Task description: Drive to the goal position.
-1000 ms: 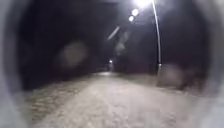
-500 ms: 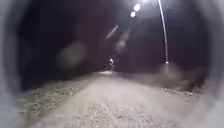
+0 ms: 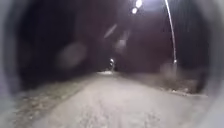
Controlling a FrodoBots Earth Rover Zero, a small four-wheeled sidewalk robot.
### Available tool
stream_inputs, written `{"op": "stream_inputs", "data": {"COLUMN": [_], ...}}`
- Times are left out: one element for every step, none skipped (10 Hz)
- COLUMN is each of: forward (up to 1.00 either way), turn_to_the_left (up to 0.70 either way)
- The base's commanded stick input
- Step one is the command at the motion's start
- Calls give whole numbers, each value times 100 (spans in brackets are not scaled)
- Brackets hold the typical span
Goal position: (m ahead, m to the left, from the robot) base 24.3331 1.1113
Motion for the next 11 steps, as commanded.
{"op": "stream_inputs", "data": {"forward": [100, 100, 100, 100, 100, 100, 100, 100, 100, 100, 100], "turn_to_the_left": [2, 12, 18, 19, 19, 20, 1, 0, 0, 0, 1]}}
